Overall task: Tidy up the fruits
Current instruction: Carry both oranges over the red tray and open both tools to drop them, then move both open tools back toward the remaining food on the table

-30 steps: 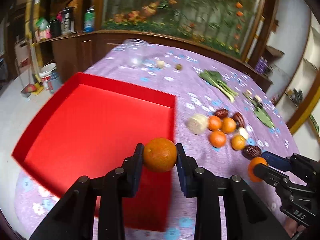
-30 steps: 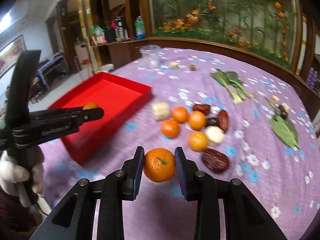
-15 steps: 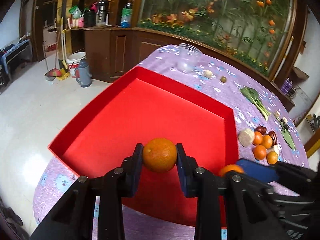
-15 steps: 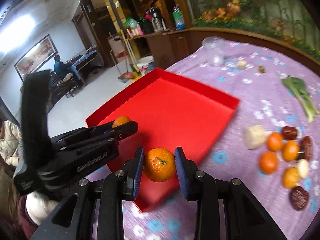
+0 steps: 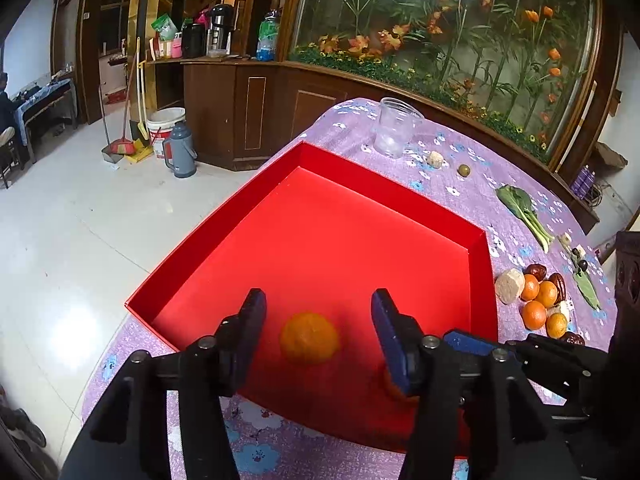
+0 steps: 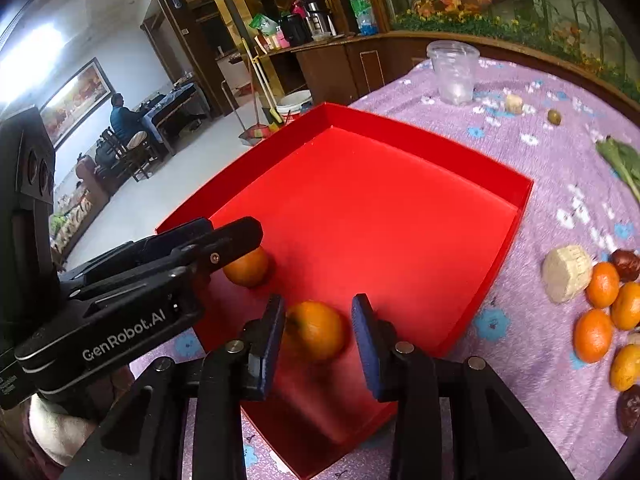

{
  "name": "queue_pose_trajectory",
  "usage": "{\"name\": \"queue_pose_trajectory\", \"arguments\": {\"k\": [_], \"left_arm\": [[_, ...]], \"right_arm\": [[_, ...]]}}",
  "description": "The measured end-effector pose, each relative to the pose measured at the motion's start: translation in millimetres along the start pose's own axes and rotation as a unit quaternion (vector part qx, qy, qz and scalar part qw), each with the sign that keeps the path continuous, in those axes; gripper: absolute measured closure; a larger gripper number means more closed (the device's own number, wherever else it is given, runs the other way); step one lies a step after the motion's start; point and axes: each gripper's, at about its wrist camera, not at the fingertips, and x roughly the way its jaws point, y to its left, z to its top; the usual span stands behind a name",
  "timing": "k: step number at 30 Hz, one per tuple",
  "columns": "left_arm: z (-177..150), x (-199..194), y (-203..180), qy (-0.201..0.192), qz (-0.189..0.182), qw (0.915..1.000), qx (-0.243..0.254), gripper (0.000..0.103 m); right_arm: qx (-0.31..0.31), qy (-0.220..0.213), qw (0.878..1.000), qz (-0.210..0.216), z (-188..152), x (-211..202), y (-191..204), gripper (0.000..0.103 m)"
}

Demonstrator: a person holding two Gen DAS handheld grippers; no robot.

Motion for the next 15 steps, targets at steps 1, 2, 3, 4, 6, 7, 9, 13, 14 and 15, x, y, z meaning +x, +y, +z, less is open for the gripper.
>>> {"name": "queue_pose_trajectory", "arguments": {"k": [1, 2, 3, 4, 6, 7, 9, 13, 14, 15], "left_arm": [[0.0, -1.5, -1.2, -0.001, 0.001, 1.0000, 0.001, 0.046], [0.0, -3.6, -3.0, -0.002, 0.003, 1.0000, 0.004, 0.044], [0.1, -5.0, -4.6, -0.003, 0.004, 1.0000, 0.006, 0.043], [0.0, -7.9, -7.3, -0.005, 0.006, 0.9999, 0.010, 0.043], [-0.4, -12.0, -11.7, -0.007, 0.008, 0.9998, 0.016, 0.041], [-1.3, -16.0, -15.0, -0.009, 0.010, 0.9997, 0.021, 0.041], [-2.1, -21.8, -21.1, -0.012, 0.013, 0.9994, 0.030, 0.036], [-4.3, -35.2, -38.3, -0.020, 0.017, 0.9982, 0.054, 0.034], [-5.0, -37.5, -42.5, -0.021, 0.017, 0.9979, 0.059, 0.033], [-5.8, -40.1, -47.8, -0.022, 0.017, 0.9975, 0.065, 0.033]], "right_arm": [[-0.002, -0.003, 1.000, -0.001, -0.3, -1.5, 0.2, 0.064], [-0.003, -0.005, 1.000, -0.002, -1.1, -4.3, 0.0, 0.064], [-0.003, -0.008, 1.000, -0.003, -1.6, -7.4, 0.3, 0.064], [-0.004, -0.011, 1.000, -0.004, -2.3, -8.5, 0.4, 0.063], [-0.002, -0.017, 1.000, -0.005, -3.7, -14.4, -0.8, 0.063], [-0.001, -0.019, 1.000, -0.005, -4.3, -17.1, -1.8, 0.062], [0.003, -0.026, 1.000, -0.007, -7.1, -25.2, -4.4, 0.060], [0.013, -0.042, 0.999, -0.012, -13.7, -43.6, -14.3, 0.055], [0.016, -0.046, 0.999, -0.014, -15.7, -48.1, -17.6, 0.055], [0.022, -0.050, 0.998, -0.016, -18.3, -53.1, -22.6, 0.055]]}}
